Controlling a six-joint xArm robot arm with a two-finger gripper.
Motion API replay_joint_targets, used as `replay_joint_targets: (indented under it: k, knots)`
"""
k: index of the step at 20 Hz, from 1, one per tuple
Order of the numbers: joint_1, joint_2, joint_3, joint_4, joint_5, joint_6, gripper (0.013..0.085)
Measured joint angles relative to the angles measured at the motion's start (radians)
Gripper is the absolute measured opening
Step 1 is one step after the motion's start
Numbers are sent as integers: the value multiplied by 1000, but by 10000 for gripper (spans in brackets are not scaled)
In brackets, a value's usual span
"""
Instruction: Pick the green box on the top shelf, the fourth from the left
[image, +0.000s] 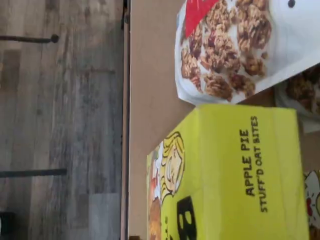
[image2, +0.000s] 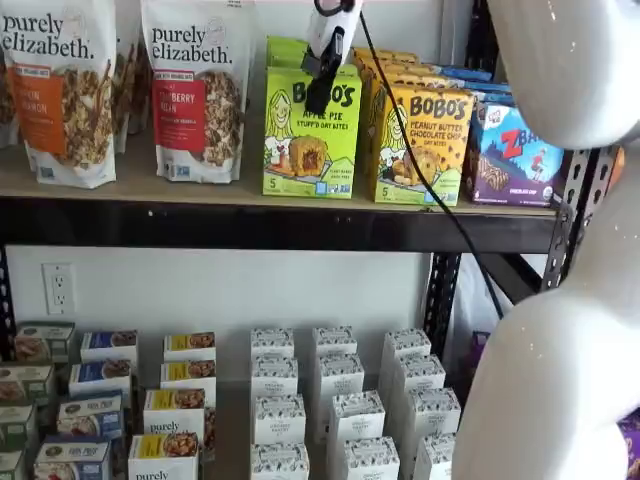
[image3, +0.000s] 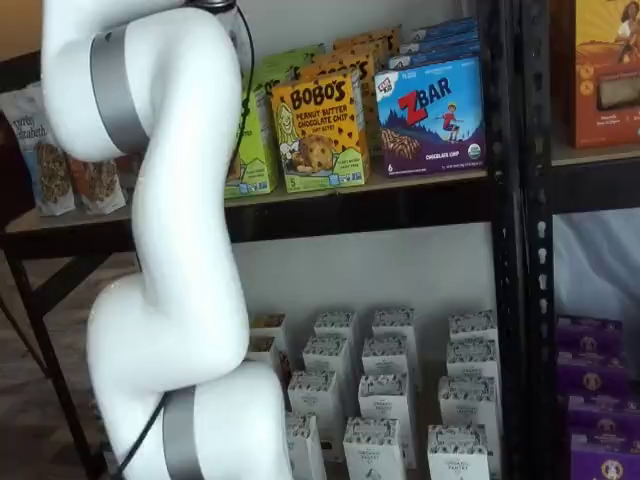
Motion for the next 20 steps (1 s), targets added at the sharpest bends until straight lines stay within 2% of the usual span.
replay_joint_targets:
  k: [8,9,12,14,15,16,17,20]
  knots:
    - [6,10,-6,-11,12,4,850]
    - [6,11,-9,-11,15,4,810]
    - [7,12,-10,-11,19,5,770]
    - [7,10,-7,-9,16,6,690]
    - [7,9,-6,-8,15,6,690]
    - [7,9,-5,-7,14,6,650]
    - [7,8,-5,-5,13,6,650]
    - [5,6,-5,-1,12,5,570]
